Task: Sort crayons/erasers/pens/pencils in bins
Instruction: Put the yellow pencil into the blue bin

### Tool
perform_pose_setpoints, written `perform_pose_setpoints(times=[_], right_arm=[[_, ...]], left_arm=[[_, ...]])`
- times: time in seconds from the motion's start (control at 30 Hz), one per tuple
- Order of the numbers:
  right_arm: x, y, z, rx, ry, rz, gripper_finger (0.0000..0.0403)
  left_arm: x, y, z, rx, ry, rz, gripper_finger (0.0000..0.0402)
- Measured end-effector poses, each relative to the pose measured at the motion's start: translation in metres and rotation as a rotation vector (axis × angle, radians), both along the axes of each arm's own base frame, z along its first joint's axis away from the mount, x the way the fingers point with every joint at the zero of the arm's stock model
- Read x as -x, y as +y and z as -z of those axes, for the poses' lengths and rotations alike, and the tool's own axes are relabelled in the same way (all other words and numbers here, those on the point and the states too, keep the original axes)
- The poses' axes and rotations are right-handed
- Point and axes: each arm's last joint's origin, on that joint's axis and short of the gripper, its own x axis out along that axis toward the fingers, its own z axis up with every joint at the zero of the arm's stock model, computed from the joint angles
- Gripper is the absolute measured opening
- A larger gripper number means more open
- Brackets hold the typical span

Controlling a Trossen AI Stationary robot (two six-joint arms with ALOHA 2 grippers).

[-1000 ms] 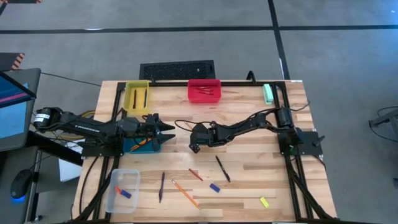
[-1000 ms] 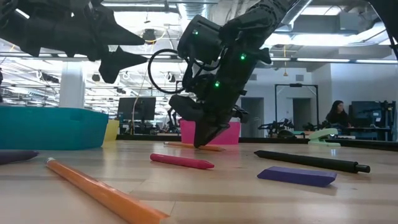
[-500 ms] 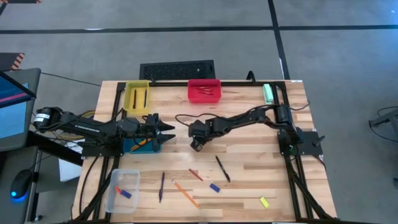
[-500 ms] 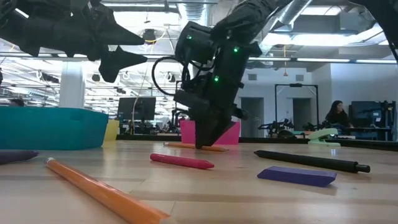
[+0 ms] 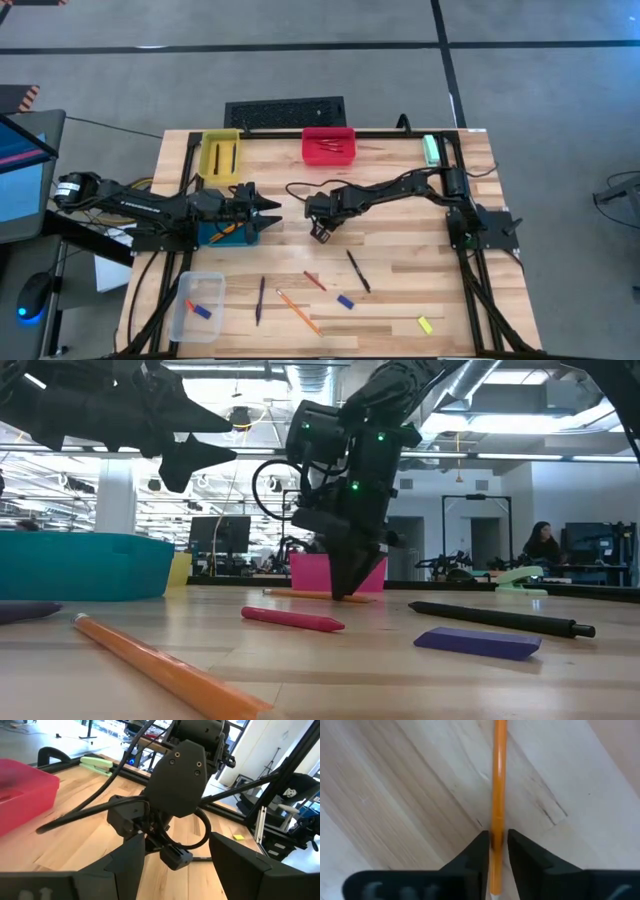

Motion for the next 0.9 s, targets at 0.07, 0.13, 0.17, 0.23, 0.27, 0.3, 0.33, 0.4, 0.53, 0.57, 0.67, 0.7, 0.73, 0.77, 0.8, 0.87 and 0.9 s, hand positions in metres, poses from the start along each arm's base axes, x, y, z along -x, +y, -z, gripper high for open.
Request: perform_pose_setpoints(times=[0.07,0.13,0.17,0.23,0.27,0.3,0.33,0.4,0.53,0.57,0.67,0.7,0.73,0.77,0.8,0.87,0.9], right_arm=[[0.001,0.001,0.002,0.0,-0.011,-0.002,0.0086],[0.002,0.001,0.004,-0.01,-0.012,0.001,0.0078],[0.002,0.001,0.004,-0.015,-0.011,0.0,0.0074],[0.003,0.001,0.005,-0.015,-0.009,-0.001,0.0064],[0.003,0.001,0.005,-0.015,-0.01,-0.003,0.006],[0.002,0.001,0.005,-0.014,-0.017,-0.006,0.0055],[0.002,0.002,0.004,-0.013,-0.027,-0.008,0.005],[0.0,0.003,0.002,-0.006,-0.051,-0.022,0.004],[0.0,0.006,-0.002,0.016,-0.07,-0.028,0.002],[0.0,0.007,-0.002,0.024,-0.071,-0.03,0.0017],[0.0,0.011,-0.003,0.042,-0.069,-0.036,0.0014],[0.0,0.011,-0.002,0.044,-0.068,-0.036,0.0014],[0.0,0.011,-0.002,0.047,-0.067,-0.036,0.0015],[0.0,0.011,-0.003,0.048,-0.068,-0.036,0.0016],[0.0,0.012,-0.003,0.05,-0.068,-0.037,0.0016],[0.0,0.013,-0.003,0.072,-0.069,-0.034,0.0015],[0.0,0.013,-0.003,0.079,-0.069,-0.033,0.0014]], left_arm=[[0.0,0.0,0.0,0.003,0.0,0.0,0.0213],[0.0,0.0,0.0,0.006,0.0,-0.001,0.0213],[0.0,0.0,0.0,0.006,0.0,-0.001,0.0213],[0.0,0.0,0.0,0.007,-0.001,-0.001,0.0213],[0.0,0.0,0.0,0.008,-0.001,-0.001,0.0213],[0.0,0.0,0.0,0.013,-0.001,-0.001,0.0213],[0.0,0.0,0.0,0.016,-0.001,-0.002,0.0213],[0.0,0.0,0.0,0.021,-0.002,-0.003,0.0213],[0.0,0.0,0.0,0.023,-0.002,-0.002,0.0213],[0.0,0.0,0.0,0.024,-0.001,-0.002,0.0213],[0.0,0.0,0.0,0.024,-0.002,-0.002,0.0213],[0.0,0.0,0.0,0.024,-0.002,-0.001,0.0213],[0.0,0.0,0.0,0.024,-0.002,-0.001,0.0213],[0.0,0.0,0.0,0.024,-0.002,-0.001,0.0213],[0.0,0.0,0.0,0.024,-0.002,-0.001,0.0213],[0.0,0.0,0.0,0.024,-0.002,-0.001,0.0213],[0.0,0.0,0.0,0.024,-0.002,-0.001,0.0213]])
